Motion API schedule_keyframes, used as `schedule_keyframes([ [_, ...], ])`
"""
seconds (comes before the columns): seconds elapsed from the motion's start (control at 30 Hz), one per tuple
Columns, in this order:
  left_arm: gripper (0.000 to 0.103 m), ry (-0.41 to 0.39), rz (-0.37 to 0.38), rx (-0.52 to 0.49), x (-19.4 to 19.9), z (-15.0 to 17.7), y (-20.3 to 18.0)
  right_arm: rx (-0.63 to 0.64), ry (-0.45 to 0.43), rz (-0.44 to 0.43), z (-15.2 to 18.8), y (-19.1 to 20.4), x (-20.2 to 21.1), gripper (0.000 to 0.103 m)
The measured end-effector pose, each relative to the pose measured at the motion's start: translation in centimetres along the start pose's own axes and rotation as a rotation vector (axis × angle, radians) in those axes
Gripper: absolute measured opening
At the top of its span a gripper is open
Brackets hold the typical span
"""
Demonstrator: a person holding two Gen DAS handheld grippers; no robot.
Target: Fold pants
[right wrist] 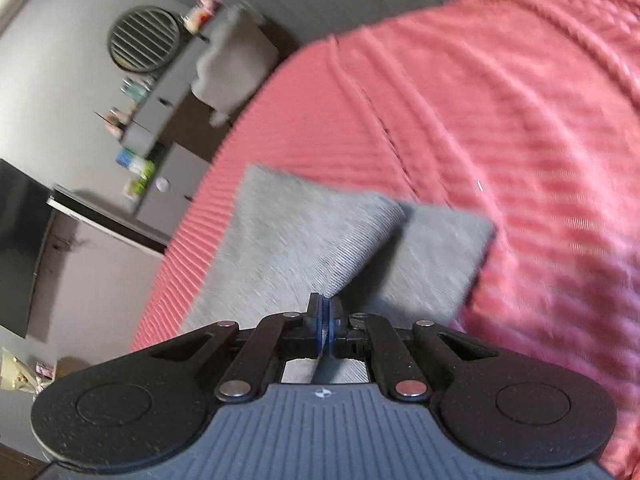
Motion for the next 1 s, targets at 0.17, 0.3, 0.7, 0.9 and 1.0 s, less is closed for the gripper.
schedule_keyframes([
  [0.17,0.066,-0.073,-0.118,-0.002,-2.1,-2.6,1.6,-0.050,0.061,-0.008,1.4,-0.9,-2.1,0.031],
  [0.3,0.065,0.000,-0.104,0.032,-4.4,-3.0,1.9,-0.050,0.063,-0.025,1.7,-0.5,-3.0,0.036],
  [0.7,0.023,0.061,-0.090,0.175,-7.4,-3.4,2.4,-0.082,0.039,-0.076,0.5,-0.5,-5.1,0.029],
  [0.9,0.013,0.031,-0.042,0.185,-6.4,-5.2,0.2,-0.008,0.077,0.017,0.2,0.6,-5.8,0.005],
  [1.0,0.012,-0.006,0.032,0.204,-3.4,-6.3,-0.5,0.045,0.044,0.014,-1.2,2.2,-4.1,0.005],
])
Point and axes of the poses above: each gripper's, at about its wrist camera, not at the fingertips, and x roughly against the way its jaws point, y to its left, z to its underside, the point moved 10 cm from there along -x, roughly the way its jaws point, and after that the axes turned 11 degrees about -z, right-handed, at the moved point
